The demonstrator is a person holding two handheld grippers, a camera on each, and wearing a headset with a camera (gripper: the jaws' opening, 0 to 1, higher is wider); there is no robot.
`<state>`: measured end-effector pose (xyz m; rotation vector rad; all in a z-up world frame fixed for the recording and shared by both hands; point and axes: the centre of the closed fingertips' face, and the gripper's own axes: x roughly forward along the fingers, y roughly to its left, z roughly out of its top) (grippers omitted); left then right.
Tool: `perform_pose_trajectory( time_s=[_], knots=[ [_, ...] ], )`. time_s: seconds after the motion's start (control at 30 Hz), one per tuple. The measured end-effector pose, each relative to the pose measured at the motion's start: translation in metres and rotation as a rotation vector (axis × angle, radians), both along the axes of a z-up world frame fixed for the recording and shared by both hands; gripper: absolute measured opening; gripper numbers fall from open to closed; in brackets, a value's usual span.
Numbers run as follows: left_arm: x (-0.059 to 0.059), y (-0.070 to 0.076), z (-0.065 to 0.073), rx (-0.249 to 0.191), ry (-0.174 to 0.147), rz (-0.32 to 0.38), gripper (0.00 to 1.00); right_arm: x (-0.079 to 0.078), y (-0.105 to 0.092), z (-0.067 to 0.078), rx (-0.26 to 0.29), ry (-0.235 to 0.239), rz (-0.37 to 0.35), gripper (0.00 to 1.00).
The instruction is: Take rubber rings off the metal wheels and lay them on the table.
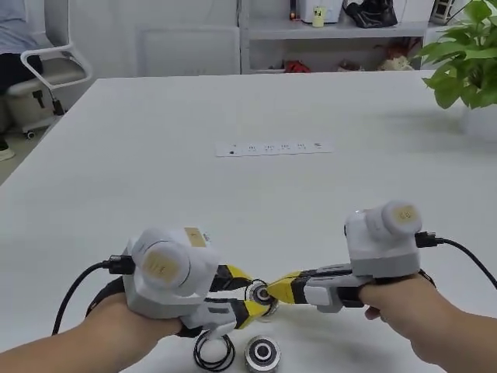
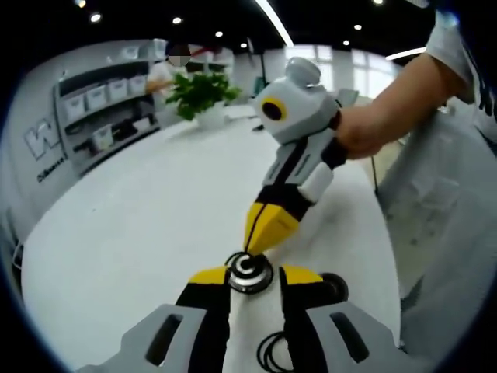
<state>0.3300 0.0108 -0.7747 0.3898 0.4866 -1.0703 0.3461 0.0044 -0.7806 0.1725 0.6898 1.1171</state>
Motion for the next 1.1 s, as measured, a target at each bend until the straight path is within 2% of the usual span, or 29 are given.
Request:
perform_pose_trajectory(
  time_s=[0.17,0.6,1.1],
  knots=[
    [-0.002,0.006,0.006,-0.031,0.013,0.024,0.3,0.0,0.0,0.001,0.003,0.002,0.001,0.0],
    [-0.011,0.023,0.018,-0.047,0.007,0.03,0.37,-0.002,0.0,0.002,0.011,0.011,0.003,0.0],
    [-0.022,0.035,0.031,-0.067,-0.007,0.038,0.44,-0.004,0.002,0.008,0.022,0.007,0.011,0.0]
  ],
)
